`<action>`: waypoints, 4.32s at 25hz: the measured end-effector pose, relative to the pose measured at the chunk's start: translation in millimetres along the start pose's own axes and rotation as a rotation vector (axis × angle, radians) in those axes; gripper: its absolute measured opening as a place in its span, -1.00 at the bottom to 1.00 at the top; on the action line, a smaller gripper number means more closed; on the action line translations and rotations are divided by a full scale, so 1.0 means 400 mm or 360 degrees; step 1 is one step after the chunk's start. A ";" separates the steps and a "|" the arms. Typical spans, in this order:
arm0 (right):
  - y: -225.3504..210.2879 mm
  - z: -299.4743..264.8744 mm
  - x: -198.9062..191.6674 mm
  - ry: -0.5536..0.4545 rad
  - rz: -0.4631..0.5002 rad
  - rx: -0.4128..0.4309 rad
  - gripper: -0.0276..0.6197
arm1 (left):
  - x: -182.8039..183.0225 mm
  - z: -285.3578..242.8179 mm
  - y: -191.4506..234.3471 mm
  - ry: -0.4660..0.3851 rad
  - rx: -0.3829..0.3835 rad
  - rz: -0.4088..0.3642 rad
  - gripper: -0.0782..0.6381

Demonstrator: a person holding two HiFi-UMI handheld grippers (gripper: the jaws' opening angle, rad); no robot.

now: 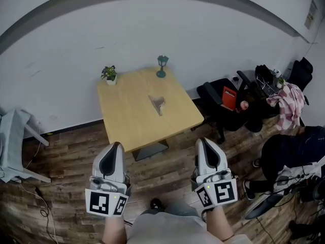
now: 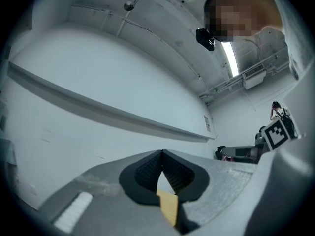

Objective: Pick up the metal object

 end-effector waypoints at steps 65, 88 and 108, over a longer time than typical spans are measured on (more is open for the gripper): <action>-0.367 -0.675 -0.569 0.0579 -0.0183 0.0417 -0.91 | -0.582 -0.709 0.136 0.0621 0.0005 -0.0038 -0.77; -0.449 -0.591 -0.689 0.0827 -0.0234 0.0322 -0.91 | -1.100 -0.761 0.083 0.1474 -0.0843 -0.0178 -0.02; -0.550 -0.528 -0.740 0.0950 -0.0224 0.0138 -0.91 | -1.329 -0.738 0.094 0.1901 -0.1096 -0.0225 0.13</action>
Point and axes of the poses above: the fingertips, and each gripper's own axes: z backward along the fingers, y to its left, x out of its top, the point moved 1 cm from there along z, backward along the fingers, and after that the axes turned 8 degrees about -y, right-handed, at the moved point
